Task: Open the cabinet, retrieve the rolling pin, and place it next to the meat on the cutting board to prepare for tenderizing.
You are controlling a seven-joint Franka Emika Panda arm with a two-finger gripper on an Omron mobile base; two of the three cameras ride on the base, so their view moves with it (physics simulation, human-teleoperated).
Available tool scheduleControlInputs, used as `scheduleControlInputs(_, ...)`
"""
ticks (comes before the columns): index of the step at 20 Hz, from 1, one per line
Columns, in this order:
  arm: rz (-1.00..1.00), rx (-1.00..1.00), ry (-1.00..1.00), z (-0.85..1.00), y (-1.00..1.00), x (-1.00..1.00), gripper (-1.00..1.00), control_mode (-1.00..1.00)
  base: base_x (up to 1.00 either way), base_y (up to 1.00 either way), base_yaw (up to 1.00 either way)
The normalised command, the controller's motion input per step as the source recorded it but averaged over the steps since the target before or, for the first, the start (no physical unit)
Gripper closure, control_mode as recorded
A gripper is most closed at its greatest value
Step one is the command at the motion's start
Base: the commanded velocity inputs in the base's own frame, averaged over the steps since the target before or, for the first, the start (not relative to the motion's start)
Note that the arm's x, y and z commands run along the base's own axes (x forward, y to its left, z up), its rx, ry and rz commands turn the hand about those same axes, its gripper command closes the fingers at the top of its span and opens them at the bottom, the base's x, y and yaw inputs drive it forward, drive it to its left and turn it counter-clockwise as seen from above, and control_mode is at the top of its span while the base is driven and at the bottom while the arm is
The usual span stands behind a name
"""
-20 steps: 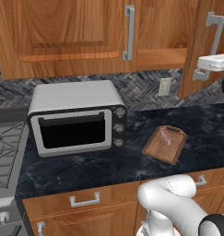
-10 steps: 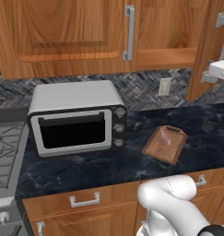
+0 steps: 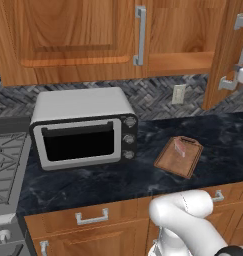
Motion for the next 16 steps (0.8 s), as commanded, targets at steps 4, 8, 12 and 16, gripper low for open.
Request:
scheduleControlInputs(4, 0.00, 0.00, -0.05, 0.22, -0.13, -0.44, -1.00, -1.00, 0.00, 0.00, 0.00)
scheduleControlInputs(8, 0.00, -0.02, -0.01, 0.12, 0.15, -0.47, -1.00, -1.00, 0.00, 0.00, 0.00)
scheduleControlInputs(12, 0.00, -0.08, 0.00, 0.00, 0.47, -0.53, -1.00, -1.00, 0.00, 0.00, 0.00)
scheduleControlInputs(16, 0.00, -0.12, -0.02, 0.00, 0.67, -0.48, -1.00, -1.00, 0.00, 0.00, 0.00)
